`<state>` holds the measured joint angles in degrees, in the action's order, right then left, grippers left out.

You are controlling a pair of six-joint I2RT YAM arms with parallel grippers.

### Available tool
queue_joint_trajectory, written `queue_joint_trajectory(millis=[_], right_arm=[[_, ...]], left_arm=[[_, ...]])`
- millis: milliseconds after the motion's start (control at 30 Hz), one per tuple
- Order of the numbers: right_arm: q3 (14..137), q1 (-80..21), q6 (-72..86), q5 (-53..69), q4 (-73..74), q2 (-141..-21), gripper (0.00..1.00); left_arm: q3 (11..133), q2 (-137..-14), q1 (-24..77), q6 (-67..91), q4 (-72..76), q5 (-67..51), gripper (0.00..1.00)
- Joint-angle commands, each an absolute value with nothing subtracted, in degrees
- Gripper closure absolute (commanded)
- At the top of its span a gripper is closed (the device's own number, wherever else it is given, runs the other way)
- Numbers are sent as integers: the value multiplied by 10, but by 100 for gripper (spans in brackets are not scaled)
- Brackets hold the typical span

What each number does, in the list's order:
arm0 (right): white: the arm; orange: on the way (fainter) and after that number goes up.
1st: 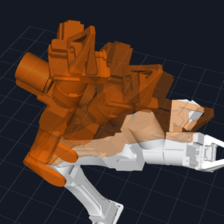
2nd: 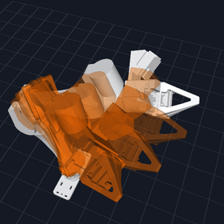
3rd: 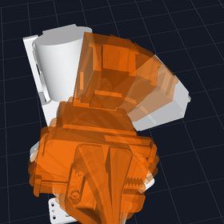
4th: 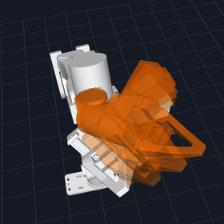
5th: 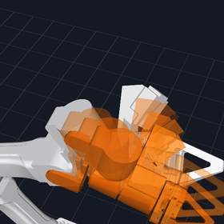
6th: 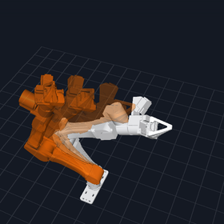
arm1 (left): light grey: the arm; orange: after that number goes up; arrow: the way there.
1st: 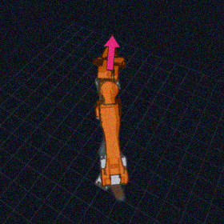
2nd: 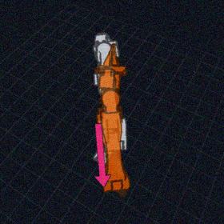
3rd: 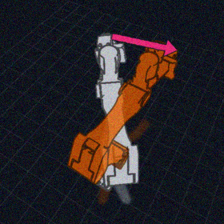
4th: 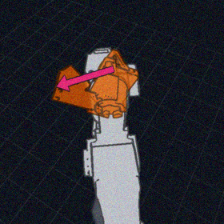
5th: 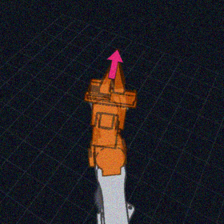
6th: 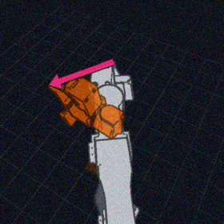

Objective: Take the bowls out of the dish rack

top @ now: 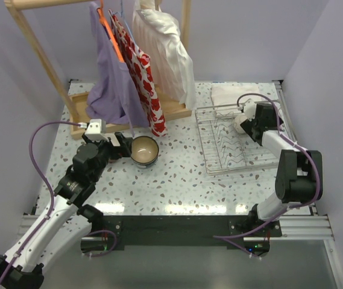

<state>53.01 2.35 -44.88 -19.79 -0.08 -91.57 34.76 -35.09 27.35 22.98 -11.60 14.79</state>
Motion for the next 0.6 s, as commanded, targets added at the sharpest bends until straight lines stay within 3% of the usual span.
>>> queue_joint_trajectory(millis=[0,567], right_arm=[[519,23,-484,-201,-58,-926,1],[534,20,-475,-150,-25,-957,1]], left_arm=[[341,-345,268,226,-95,154,2],[342,-354,269,224,-95,152,2]])
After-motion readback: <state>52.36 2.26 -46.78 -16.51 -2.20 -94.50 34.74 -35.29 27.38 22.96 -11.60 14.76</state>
